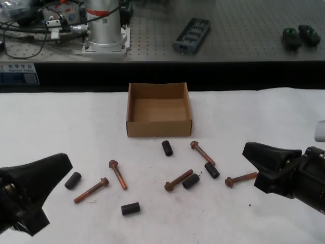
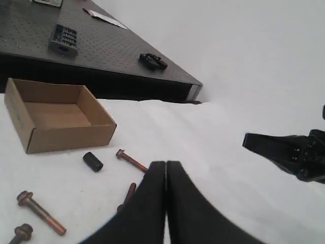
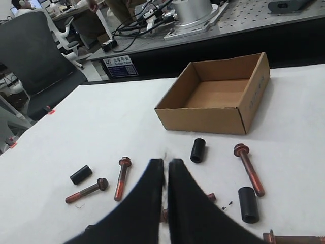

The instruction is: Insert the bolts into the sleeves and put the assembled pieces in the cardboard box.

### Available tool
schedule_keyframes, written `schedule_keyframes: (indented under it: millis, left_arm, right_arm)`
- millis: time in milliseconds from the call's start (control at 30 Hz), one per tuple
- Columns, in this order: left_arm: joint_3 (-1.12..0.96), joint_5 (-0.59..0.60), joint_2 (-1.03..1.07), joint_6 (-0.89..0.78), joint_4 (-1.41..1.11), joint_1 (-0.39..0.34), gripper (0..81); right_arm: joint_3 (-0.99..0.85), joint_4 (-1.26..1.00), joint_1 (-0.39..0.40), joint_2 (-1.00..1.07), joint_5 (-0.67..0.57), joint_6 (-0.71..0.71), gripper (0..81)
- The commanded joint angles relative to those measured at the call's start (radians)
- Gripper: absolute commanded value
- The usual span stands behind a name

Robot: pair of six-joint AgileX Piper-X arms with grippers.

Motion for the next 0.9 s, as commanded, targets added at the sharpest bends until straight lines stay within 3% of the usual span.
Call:
schedule_keyframes:
  millis: [0, 133, 267, 367, 433, 633, 867]
  left_arm:
    - [-0.027, 0.017, 0.075, 0.071, 0.092, 0.0, 0.7]
    - [-0.095, -0.022, 0.253, 0.258, 0.232, 0.0, 0.7]
    - [-0.203, -0.073, 0.487, 0.423, 0.238, 0.0, 0.7]
    - [-0.307, -0.094, 0.631, 0.466, 0.246, 0.0, 0.8]
    - [-0.387, -0.094, 0.711, 0.493, 0.277, 0.0, 4.8]
    - [-0.634, -0.113, 0.907, 0.681, 0.599, 0.0, 22.5]
    - [-0.862, -0.273, 1.038, 0.918, 0.952, -0.005, 24.2]
  right_arm:
    - [-0.002, -0.039, 0.001, 0.005, 0.001, 0.009, 4.5]
    - [-0.002, 0.009, 0.001, 0.005, 0.022, 0.006, 4.5]
    - [-0.002, -0.027, -0.009, 0.005, 0.119, -0.052, 4.5]
    - [-0.016, 0.005, -0.032, 0.01, 0.036, -0.12, 4.5]
    - [-0.041, 0.069, -0.039, 0.031, -0.036, -0.161, 4.5]
    - [-0.2, 0.384, -0.039, 0.139, -0.071, -0.333, 4.5]
    - [-0.366, 0.649, -0.039, 0.17, -0.06, -0.411, 1.5]
